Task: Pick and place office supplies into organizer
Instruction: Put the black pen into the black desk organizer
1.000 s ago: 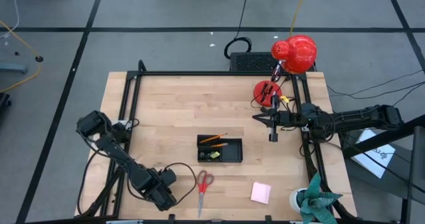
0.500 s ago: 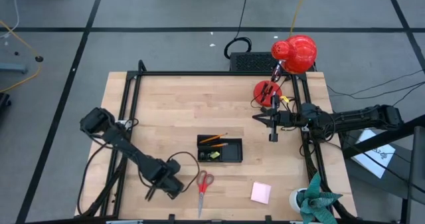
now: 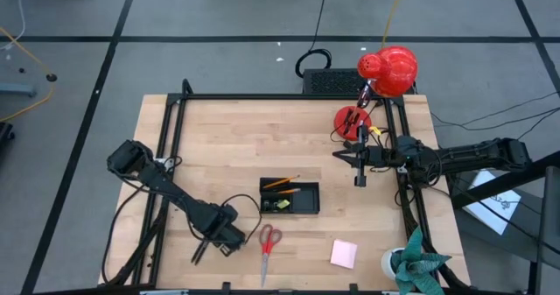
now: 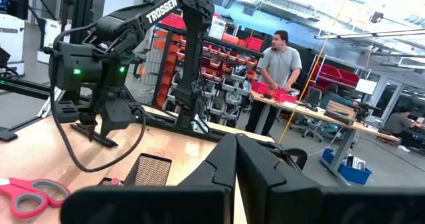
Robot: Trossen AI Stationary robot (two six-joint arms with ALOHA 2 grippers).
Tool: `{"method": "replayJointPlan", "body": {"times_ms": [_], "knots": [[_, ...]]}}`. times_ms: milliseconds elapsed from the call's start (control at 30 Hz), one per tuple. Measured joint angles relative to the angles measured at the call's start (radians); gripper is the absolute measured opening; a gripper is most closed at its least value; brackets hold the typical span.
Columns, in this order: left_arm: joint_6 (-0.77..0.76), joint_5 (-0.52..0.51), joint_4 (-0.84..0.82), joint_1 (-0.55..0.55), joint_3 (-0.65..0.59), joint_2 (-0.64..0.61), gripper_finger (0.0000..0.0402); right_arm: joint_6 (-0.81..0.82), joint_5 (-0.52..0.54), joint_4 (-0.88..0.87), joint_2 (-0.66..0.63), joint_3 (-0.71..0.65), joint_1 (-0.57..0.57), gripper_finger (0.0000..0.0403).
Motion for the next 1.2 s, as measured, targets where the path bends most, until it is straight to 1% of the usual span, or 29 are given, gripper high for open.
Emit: {"method": "replayJointPlan", "body": {"times_ms": [167,400,633,933,1200], "knots": [[-0.022,0.0,-0.075,-0.003,0.0,0.0,0.0119,-0.001,0.0,0.0,0.0,0.0,0.0,0.0004],[-0.029,-0.052,-0.006,-0.017,0.0,0.0,0.012,0.005,0.0,0.0,0.0,0.0,0.0,0.0004],[-0.066,-0.102,-0.041,-0.033,0.0,0.0,0.012,0.022,0.0,0.0,0.0,0.0,0.0,0.0004],[-0.108,-0.098,-0.037,-0.071,-0.004,0.027,0.012,0.024,0.0,0.0,0.0,0.0,0.0,0.0004],[-0.126,-0.098,0.027,-0.104,-0.002,0.081,0.012,0.024,-0.002,0.001,0.0,0.0,0.0,0.0004]]}}
